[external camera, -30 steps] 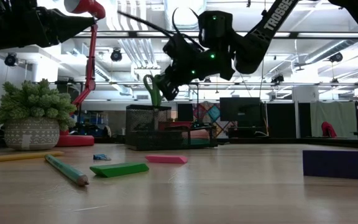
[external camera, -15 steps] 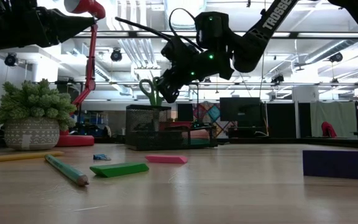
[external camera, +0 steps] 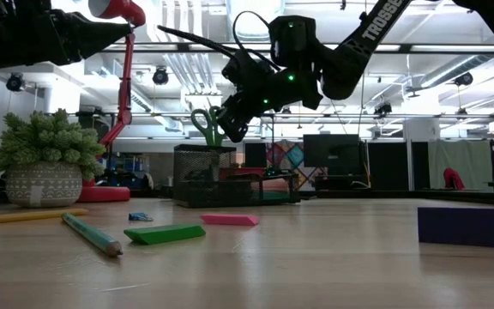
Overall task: Pick and place office supplies into organizer
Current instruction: Put the green scissors into the black desk organizer bin
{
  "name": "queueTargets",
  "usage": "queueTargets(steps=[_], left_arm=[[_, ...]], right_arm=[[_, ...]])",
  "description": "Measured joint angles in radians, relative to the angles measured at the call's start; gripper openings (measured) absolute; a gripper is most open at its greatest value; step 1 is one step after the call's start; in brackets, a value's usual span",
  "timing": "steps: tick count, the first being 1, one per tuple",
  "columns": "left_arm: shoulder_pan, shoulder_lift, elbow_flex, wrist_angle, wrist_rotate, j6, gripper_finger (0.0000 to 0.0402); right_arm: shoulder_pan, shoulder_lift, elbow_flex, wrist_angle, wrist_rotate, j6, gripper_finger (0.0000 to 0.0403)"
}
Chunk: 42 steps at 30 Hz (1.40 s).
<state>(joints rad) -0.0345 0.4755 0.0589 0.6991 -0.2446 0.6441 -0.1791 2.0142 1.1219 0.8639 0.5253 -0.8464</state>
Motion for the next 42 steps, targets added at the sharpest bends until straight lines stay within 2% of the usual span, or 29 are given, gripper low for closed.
queueTargets(steps=[6, 9, 26, 33, 42], left_arm=[[0.000, 0.000, 0.000, 0.000, 0.000, 0.000, 0.0096], [0.000, 0.000, 0.000, 0.000, 0.000, 0.000, 0.0096], [0.000, 0.000, 0.000, 0.000, 0.000, 0.000, 0.0096], [0.000, 0.000, 0.000, 0.000, 0.000, 0.000, 0.0096], [0.000, 0.000, 0.000, 0.000, 0.000, 0.000, 0.0096]], right_arm=[[0.000, -0.002, 0.001, 0.002, 0.005, -0.045, 0.0100], [0.004, -0.004, 0.001, 0.005, 0.054, -0.056, 0.0102], [0.022, -0.054, 0.002, -0.010, 0.078, 0.065, 0.0084], [0.022, -0.054, 0.002, -0.097, -0.025, 0.222, 0.0095], [0.022, -0.053, 0.002, -0.109, -0.032, 0.244, 0.0102]])
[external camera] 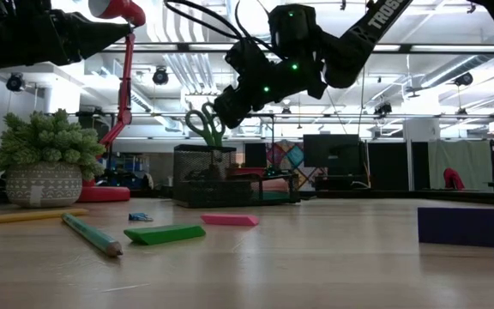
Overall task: Pick and place office supplies into organizer
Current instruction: Put the green scissors into the black desk organizer bin, then put the blue eraser into the black desk organizer
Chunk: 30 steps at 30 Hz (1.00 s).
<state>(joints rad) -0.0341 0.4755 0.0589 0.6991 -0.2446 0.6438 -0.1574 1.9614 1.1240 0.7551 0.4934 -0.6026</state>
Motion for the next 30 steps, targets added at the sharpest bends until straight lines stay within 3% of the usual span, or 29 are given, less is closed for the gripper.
queueTargets(steps=[26, 30], left_arm=[[0.000, 0.000, 0.000, 0.000, 0.000, 0.000, 0.0096], [0.000, 0.000, 0.000, 0.000, 0.000, 0.000, 0.0096]], right_arm=[[0.015, -0.006, 0.000, 0.000, 0.008, -0.026, 0.0073], [0.049, -0.047, 0.000, -0.002, 0.109, -0.014, 0.0074]])
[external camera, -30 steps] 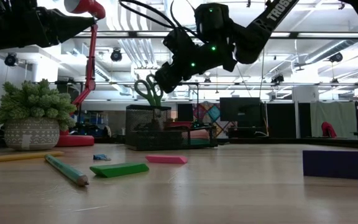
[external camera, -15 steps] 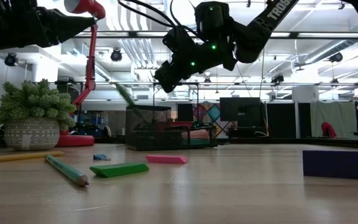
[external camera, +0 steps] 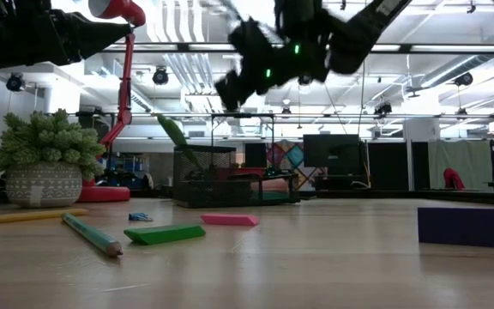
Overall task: Pick and place office supplies into organizer
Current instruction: Put the blue eraser into the black desk organizer
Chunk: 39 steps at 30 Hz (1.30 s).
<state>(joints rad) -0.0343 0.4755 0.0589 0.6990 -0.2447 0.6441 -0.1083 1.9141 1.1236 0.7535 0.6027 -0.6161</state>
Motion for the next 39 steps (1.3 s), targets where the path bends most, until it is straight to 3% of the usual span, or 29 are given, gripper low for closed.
queueTargets(steps=[6, 11, 17, 19, 25, 28, 30, 39], left_arm=[[0.000, 0.000, 0.000, 0.000, 0.000, 0.000, 0.0096], [0.000, 0.000, 0.000, 0.000, 0.000, 0.000, 0.0096], [0.000, 0.000, 0.000, 0.000, 0.000, 0.000, 0.0096], [0.000, 0.000, 0.000, 0.000, 0.000, 0.000, 0.0096], [0.000, 0.000, 0.000, 0.000, 0.000, 0.000, 0.0096], [0.000, 0.000, 0.000, 0.000, 0.000, 0.000, 0.0096], [0.000, 0.000, 0.000, 0.000, 0.000, 0.000, 0.0096], [0.000, 0.002, 0.000, 0.000, 0.000, 0.000, 0.0096]], right_arm=[[0.091, -0.101, 0.000, -0.074, 0.164, 0.097, 0.0077], [0.175, -0.194, 0.000, -0.385, 0.158, 0.196, 0.0071], [0.269, -0.310, 0.000, -0.720, 0.146, 0.457, 0.0074], [0.300, -0.354, 0.000, -0.798, 0.073, 0.551, 0.0077], [0.352, -0.458, 0.000, -0.998, -0.359, 0.794, 0.0084], [0.371, -0.473, 0.000, -1.090, -0.508, 0.935, 0.0089], [0.387, -0.473, 0.000, -1.164, -0.561, 0.972, 0.0093], [0.458, -0.420, 0.000, -1.344, -0.604, 1.046, 0.0148]])
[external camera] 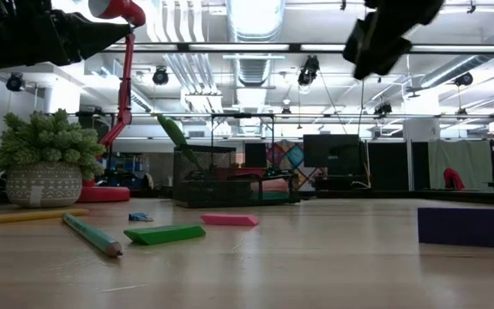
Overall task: Pick and place office supplies into organizer
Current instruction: Put the blue eraser into the black desk organizer
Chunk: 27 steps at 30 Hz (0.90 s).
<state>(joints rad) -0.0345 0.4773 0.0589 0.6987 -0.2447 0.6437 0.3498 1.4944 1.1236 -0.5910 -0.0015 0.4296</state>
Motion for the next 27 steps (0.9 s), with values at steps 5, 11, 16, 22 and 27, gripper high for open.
queueTargets(steps=[5, 11, 16, 22, 27], left_arm=[[0.000, 0.000, 0.000, 0.000, 0.000, 0.000, 0.0096], [0.000, 0.000, 0.000, 0.000, 0.000, 0.000, 0.0096], [0.000, 0.000, 0.000, 0.000, 0.000, 0.000, 0.0096], [0.000, 0.000, 0.000, 0.000, 0.000, 0.000, 0.0096], [0.000, 0.000, 0.000, 0.000, 0.000, 0.000, 0.0096]], right_arm=[[0.050, 0.063, 0.000, -0.006, -0.023, 0.110, 0.0182], [0.093, 0.156, 0.000, -0.004, -0.070, 0.199, 0.0189], [0.098, 0.233, 0.000, -0.005, -0.086, 0.216, 0.0187], [0.098, 0.275, 0.000, -0.004, -0.095, 0.289, 0.0189], [0.098, 0.278, 0.000, -0.002, -0.111, 0.338, 0.0189]])
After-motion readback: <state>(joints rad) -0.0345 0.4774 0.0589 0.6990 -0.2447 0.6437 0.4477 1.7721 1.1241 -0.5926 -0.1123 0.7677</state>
